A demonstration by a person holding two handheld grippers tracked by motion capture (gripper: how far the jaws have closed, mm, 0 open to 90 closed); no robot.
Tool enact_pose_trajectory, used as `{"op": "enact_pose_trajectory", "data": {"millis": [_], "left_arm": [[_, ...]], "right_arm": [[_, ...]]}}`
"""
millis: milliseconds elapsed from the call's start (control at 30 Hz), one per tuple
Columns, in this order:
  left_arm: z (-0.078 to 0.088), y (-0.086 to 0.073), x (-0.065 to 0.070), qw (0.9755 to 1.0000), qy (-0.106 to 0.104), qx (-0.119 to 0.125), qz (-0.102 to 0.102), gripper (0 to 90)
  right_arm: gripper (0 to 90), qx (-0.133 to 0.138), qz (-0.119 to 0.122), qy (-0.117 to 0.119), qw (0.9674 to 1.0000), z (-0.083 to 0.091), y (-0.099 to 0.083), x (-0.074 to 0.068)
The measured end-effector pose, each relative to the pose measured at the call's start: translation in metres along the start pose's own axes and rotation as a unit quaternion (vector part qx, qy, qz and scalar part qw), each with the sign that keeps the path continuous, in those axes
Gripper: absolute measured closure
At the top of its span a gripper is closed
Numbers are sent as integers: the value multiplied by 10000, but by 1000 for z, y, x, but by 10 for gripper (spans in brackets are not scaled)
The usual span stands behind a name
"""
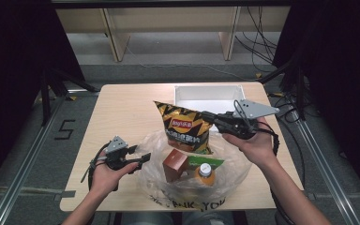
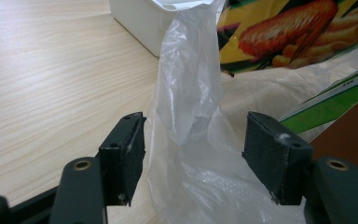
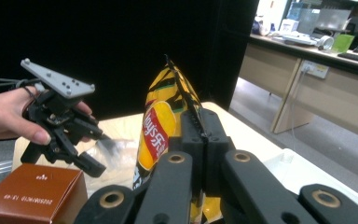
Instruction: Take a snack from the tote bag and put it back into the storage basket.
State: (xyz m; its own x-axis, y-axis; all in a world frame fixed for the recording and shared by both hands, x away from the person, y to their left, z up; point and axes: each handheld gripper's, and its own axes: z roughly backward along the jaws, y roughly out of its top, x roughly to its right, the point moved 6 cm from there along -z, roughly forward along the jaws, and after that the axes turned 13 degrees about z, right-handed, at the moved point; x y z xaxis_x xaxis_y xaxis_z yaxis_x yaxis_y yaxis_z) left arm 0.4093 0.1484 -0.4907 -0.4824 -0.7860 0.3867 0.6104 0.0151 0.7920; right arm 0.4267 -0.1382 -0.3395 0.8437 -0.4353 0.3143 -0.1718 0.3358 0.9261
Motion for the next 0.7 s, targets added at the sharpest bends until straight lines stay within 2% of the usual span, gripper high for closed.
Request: {"op": "enact_pose_trajectory", "data": {"millis": [33,67,100,200,300,433,467,700], "left_arm": [[0,0,0,10000,-12,-5,-4,377],[0,0,0,10000,-11,-8,-35,377],[0,0,0,10000,-3,1,12,377],[0,0,0,10000,22,3,32,378],[0,-1,0,10000,19,-19,12,378],[-1,-1,0,10000,19,-20,31,379],[-1,-1,-1,10000,18,-22,34,379],[-1,-1,-1,10000,-7,-15,39,380]], "right_arm": [[900,27,30,-38,10000,1,2,1],[900,52,-54,-27,10000,2,4,1],[900,86,10,-61,9999,3,5,3],[900,110,-63,-96,9999,6,9,5],[900,148,56,-140,9998,9,12,11],[900,158,-35,-180,9997,15,17,14],[900,171,-202,-101,9996,15,18,12],[900,-99,-164,-153,9997,24,25,25]]}}
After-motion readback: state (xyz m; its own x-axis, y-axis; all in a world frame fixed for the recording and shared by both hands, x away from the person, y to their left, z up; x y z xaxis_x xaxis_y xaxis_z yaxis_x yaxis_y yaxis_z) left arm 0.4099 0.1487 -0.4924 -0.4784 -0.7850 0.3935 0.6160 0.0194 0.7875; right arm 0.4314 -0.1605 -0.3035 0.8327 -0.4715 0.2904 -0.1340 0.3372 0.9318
